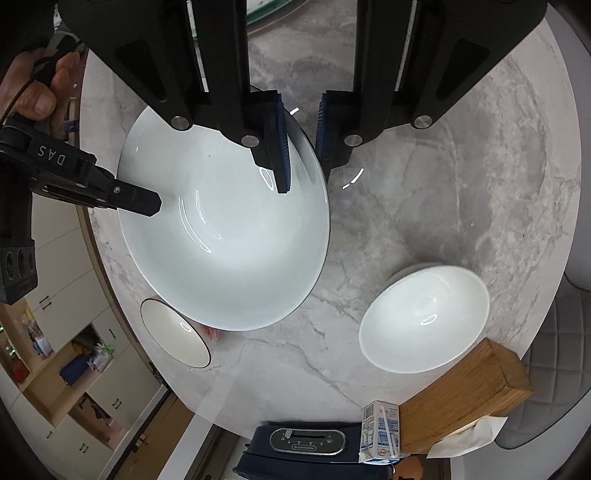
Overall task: Organize plates and bowls
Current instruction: 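Carry the wide white bowl aside, lower it and open both grippers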
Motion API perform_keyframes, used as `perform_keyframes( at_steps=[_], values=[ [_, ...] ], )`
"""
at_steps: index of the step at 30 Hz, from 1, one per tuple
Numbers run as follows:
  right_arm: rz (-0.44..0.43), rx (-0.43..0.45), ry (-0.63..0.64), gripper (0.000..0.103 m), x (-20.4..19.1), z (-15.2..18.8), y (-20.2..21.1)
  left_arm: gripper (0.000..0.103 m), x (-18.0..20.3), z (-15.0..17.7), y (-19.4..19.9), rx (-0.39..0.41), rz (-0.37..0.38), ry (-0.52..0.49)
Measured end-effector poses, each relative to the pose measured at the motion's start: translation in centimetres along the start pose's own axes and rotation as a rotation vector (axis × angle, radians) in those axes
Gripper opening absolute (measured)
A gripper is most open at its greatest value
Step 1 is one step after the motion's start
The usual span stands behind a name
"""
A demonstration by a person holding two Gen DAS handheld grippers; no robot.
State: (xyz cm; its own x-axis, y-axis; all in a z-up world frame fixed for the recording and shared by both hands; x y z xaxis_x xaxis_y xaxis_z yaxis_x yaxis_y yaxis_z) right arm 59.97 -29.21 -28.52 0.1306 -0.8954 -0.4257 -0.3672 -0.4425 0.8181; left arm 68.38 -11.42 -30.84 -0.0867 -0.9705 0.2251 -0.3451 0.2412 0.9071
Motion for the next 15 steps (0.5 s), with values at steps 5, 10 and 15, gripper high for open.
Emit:
perform_keyframes(
  at_steps=[5,10,15],
  values=[
    [-0.013,-0.029,0.008,0.016,-1.7,3.0,-0.6,0.011,-1.7,3.7,0.6,-0.024,-0.002,0.035],
    [-0.009,-0.059,0.013,0.016,-2.4,5.5,-1.7,0.011,-2.7,6.8,0.3,-0.037,-0.003,0.062],
    [-0.011,-0.082,0.018,0.016,-2.6,6.7,-2.8,0.011,-3.6,8.2,0.0,-0.031,-0.023,0.078]
  ],
)
Point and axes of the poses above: each gripper's, at about its wrist camera, not at the fingertips, and y roughly against the way its jaws point, x to its right, z to its underside, the point moved 7 cm from there along -y, roughly the way its jaws point, and after that the axes turned 1 degree about y, right-handed, at the moved point
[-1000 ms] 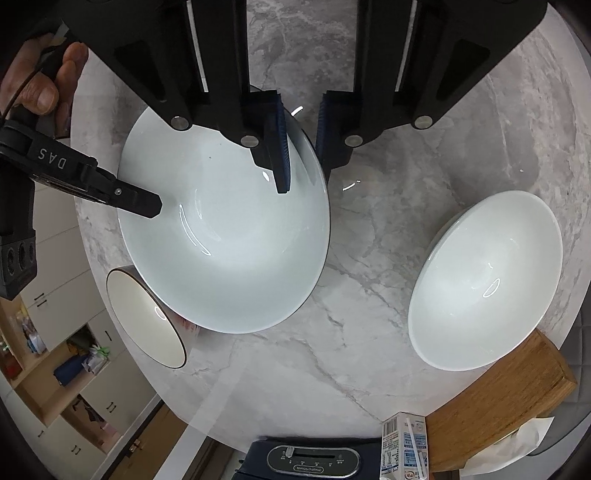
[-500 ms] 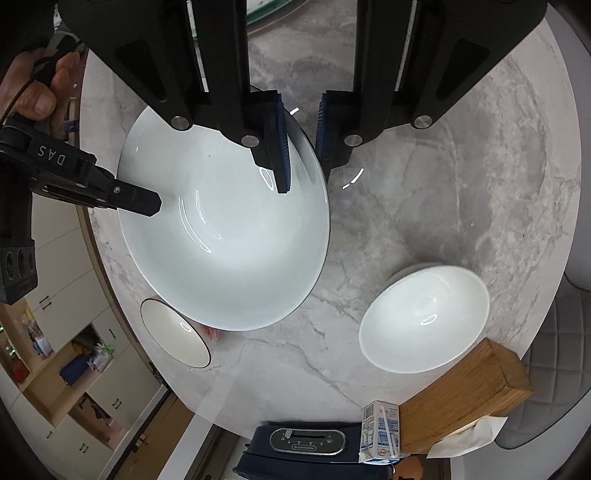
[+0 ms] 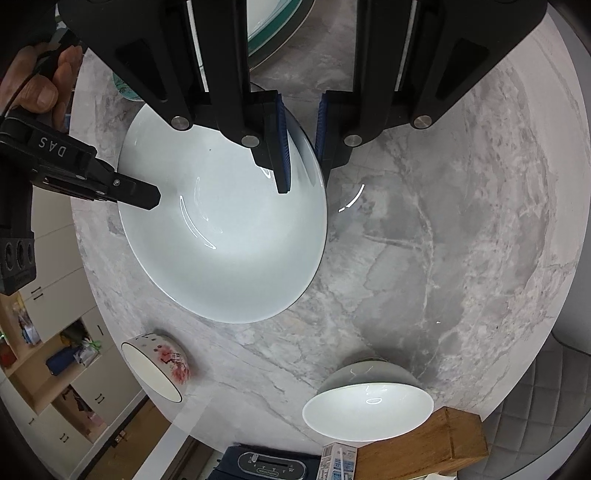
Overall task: Organize plates and bowls
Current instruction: 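Carry the wide white bowl aside, lower it and open both grippers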
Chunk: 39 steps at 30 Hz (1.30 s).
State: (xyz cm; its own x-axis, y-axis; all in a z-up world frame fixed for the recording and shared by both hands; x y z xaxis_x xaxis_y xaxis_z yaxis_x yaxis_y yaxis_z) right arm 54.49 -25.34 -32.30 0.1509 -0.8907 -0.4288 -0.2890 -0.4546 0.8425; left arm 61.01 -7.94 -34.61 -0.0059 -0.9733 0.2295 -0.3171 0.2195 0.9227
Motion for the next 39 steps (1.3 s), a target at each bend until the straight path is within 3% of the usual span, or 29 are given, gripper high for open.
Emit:
perform_keyframes(
  at_steps=[14,18,20,22,27,29,30,31,32,34,39],
  values=[
    [0.02,-0.01,0.106,0.016,-2.8,0.4,-1.5,0.011,-3.0,1.7,0.7,0.033,-0.03,0.052],
    [0.006,-0.013,0.11,0.032,-3.3,0.3,-1.4,0.014,-3.5,1.7,0.8,0.04,-0.013,0.092],
    [0.004,0.004,0.123,0.067,-3.6,0.2,-0.7,0.026,-4.0,1.8,1.2,0.046,-0.016,0.116],
    [-0.007,0.031,0.134,0.076,-3.8,0.1,0.5,0.063,-4.6,1.7,2.2,0.071,-0.019,0.14],
    [-0.038,0.097,0.107,0.086,-3.2,-1.0,3.9,0.075,-6.4,1.2,6.2,0.107,0.06,0.235],
    [-0.056,0.14,0.091,0.097,-2.8,-2.4,5.1,0.08,-7.4,0.0,7.3,0.138,0.063,0.255],
    [-0.063,0.158,0.089,0.102,-2.7,-3.1,5.5,0.086,-8.0,-0.9,7.7,0.148,0.064,0.262],
    [-0.07,0.179,0.091,0.103,-2.7,-4.0,5.7,0.1,-8.6,-1.9,7.7,0.146,0.064,0.27],
    [-0.077,0.198,0.098,0.103,-2.9,-5.1,5.9,0.103,-9.3,-2.8,7.5,0.131,0.063,0.278],
    [-0.09,0.203,0.126,0.103,-3.5,-7.2,5.5,0.103,-10.3,-5.1,6.7,0.118,0.065,0.294],
    [-0.111,0.129,0.172,0.103,-5.6,-12.2,1.2,0.103,-11.2,-11.3,5.9,0.196,0.028,0.255]
  ],
)
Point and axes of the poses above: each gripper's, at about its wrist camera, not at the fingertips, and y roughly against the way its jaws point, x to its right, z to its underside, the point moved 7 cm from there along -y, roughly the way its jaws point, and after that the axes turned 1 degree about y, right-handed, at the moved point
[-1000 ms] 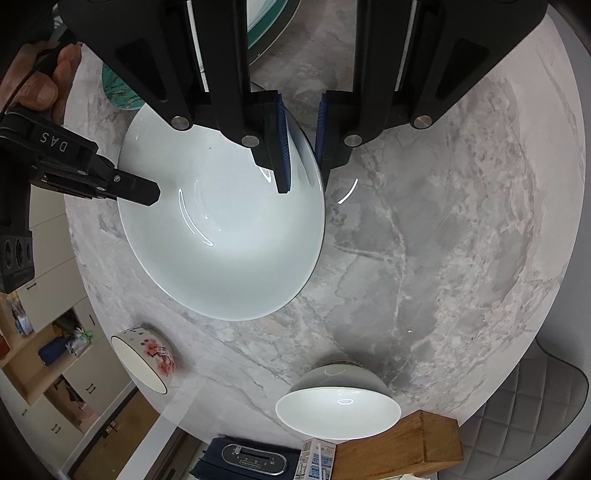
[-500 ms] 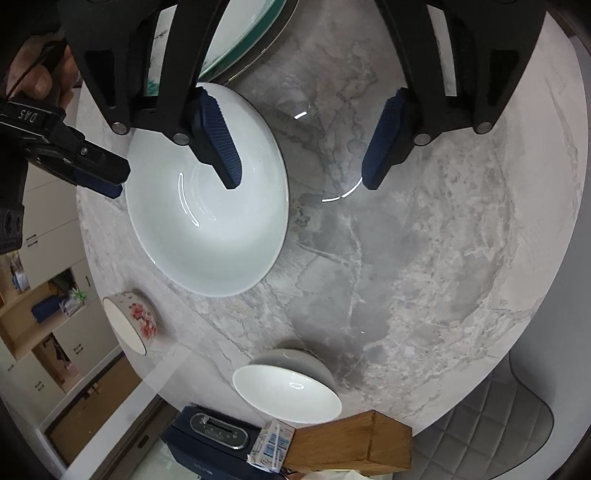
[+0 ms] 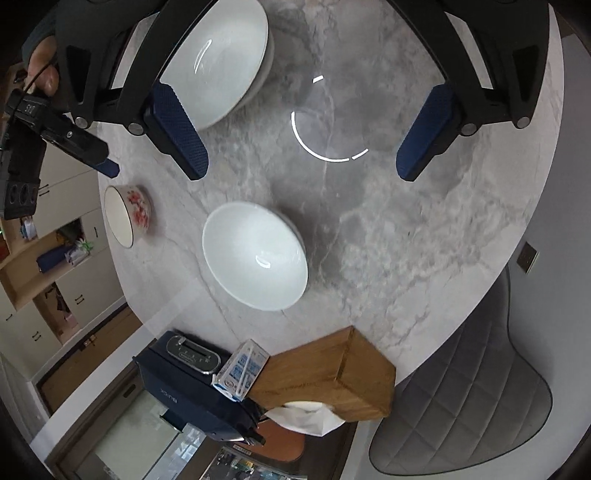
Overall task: Organize plates and bowls
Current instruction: 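Carry the wide white bowl aside, lower it and open both grippers, then close both grippers on the rim of the small white bowl, then carry the small white bowl into the wide white bowl and open both grippers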
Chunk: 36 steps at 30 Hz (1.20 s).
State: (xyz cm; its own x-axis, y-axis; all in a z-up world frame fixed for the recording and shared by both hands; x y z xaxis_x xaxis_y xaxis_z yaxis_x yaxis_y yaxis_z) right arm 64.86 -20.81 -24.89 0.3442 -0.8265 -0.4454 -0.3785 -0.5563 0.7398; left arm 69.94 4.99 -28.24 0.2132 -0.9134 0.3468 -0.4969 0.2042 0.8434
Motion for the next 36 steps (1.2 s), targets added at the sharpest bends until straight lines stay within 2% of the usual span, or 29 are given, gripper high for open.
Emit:
perform_keyframes(
  at_steps=[4,7,11,13,19,22,24,26,27,28,29,30,32,33,34,36],
  values=[
    [0.0,-0.024,0.004,0.103,-0.2,-3.1,-3.8,0.103,0.4,-2.8,-2.8,-0.001,-0.038,-0.015],
    [0.019,-0.032,0.016,0.097,-0.1,-4.8,-6.1,0.103,0.4,-4.0,-5.0,-0.04,-0.057,-0.004],
    [0.039,-0.073,0.003,0.093,0.7,-6.6,-8.9,0.103,-0.5,-5.2,-7.9,-0.053,-0.128,-0.023],
    [0.039,-0.093,-0.004,0.092,1.0,-7.0,-10.0,0.102,-0.8,-5.3,-8.9,-0.069,-0.136,-0.019],
    [0.052,-0.153,-0.005,0.077,1.5,-7.2,-12.5,0.102,-1.0,-5.4,-10.4,-0.081,-0.15,-0.028],
    [0.046,-0.156,0.0,0.077,1.3,-7.3,-13.0,0.102,-1.1,-5.8,-10.7,-0.076,-0.157,-0.029],
    [0.049,-0.162,0.005,0.072,1.2,-7.3,-13.3,0.1,-1.0,-5.8,-10.7,-0.082,-0.166,-0.035],
    [0.058,-0.177,0.015,0.059,1.1,-7.1,-13.6,0.087,-1.0,-5.7,-11.0,-0.091,-0.17,-0.043],
    [0.056,-0.183,0.014,0.058,1.2,-7.0,-13.7,0.071,-1.0,-5.6,-11.3,-0.104,-0.173,-0.047],
    [0.055,-0.187,0.014,0.053,1.2,-7.0,-13.8,0.05,-1.0,-5.5,-11.5,-0.114,-0.174,-0.048],
    [0.06,-0.189,0.017,0.044,1.2,-6.9,-14.0,0.041,-0.9,-5.3,-11.7,-0.123,-0.17,-0.05],
    [0.063,-0.196,0.021,0.04,1.2,-6.9,-14.1,0.034,-0.8,-5.2,-11.9,-0.128,-0.161,-0.052],
    [0.058,-0.199,0.027,0.029,1.0,-6.8,-14.2,0.028,-0.3,-5.1,-11.9,-0.118,-0.152,-0.066],
    [0.056,-0.197,0.034,0.026,0.8,-6.8,-14.2,0.021,0.0,-5.1,-12.0,-0.119,-0.145,-0.074],
    [0.05,-0.195,0.041,0.018,0.5,-6.8,-14.2,0.016,0.3,-5.0,-12.0,-0.12,-0.142,-0.082],
    [0.055,-0.192,0.053,0.015,0.0,-6.9,-14.1,0.008,1.0,-4.9,-12.0,-0.119,-0.149,-0.096]
  ],
)
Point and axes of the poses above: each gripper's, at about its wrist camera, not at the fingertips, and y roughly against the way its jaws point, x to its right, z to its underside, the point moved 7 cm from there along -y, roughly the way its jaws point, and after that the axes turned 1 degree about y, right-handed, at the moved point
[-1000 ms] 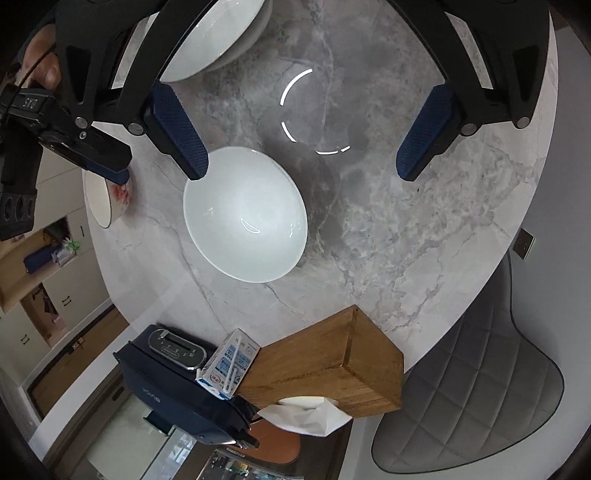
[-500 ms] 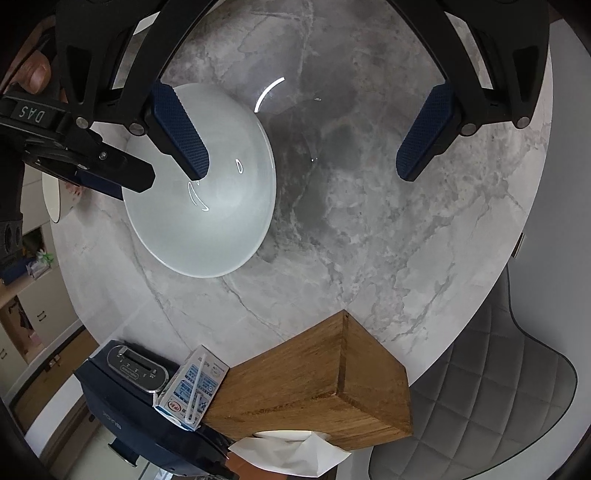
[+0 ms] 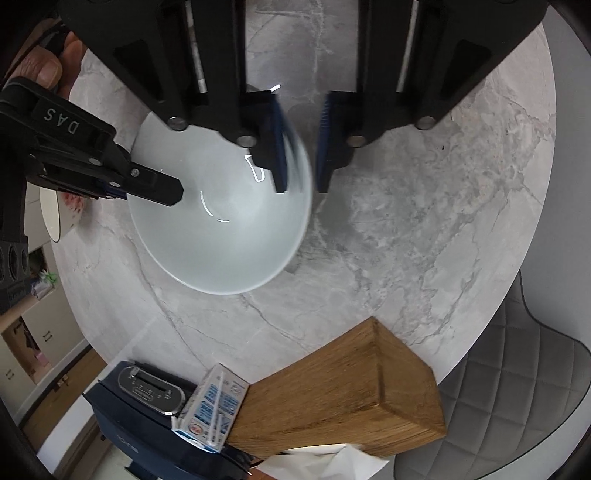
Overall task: Organize plates and bowls
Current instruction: 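Carry the small white bowl into the wide white bowl and open both grippers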
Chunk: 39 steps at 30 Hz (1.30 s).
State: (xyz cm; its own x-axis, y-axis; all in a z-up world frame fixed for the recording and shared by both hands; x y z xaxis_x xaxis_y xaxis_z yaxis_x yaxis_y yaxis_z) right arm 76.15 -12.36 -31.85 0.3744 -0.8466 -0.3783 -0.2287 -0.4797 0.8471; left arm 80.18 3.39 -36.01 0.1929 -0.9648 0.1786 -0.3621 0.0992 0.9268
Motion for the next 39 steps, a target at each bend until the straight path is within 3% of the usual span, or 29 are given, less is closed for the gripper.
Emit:
perform_keyframes(
  at_steps=[6,12,22,31,39],
  values=[
    [-0.016,0.024,-0.023,0.015,-0.3,0.1,1.5,0.007,0.8,-0.3,1.9,0.022,0.009,-0.005],
    [-0.011,0.059,0.012,0.016,-1.7,1.5,6.5,0.007,3.0,1.1,7.3,0.054,0.06,-0.043],
    [0.034,0.082,0.038,0.016,-3.3,10.1,14.0,0.007,6.9,10.1,14.1,0.051,0.155,-0.107],
    [0.042,-0.005,-0.034,0.016,-2.7,17.8,11.3,0.007,6.7,18.6,11.8,-0.053,0.107,-0.132],
    [0.056,-0.072,-0.042,0.015,-1.9,20.7,8.4,0.008,6.1,20.7,9.1,-0.076,0.05,-0.171]
  ],
)
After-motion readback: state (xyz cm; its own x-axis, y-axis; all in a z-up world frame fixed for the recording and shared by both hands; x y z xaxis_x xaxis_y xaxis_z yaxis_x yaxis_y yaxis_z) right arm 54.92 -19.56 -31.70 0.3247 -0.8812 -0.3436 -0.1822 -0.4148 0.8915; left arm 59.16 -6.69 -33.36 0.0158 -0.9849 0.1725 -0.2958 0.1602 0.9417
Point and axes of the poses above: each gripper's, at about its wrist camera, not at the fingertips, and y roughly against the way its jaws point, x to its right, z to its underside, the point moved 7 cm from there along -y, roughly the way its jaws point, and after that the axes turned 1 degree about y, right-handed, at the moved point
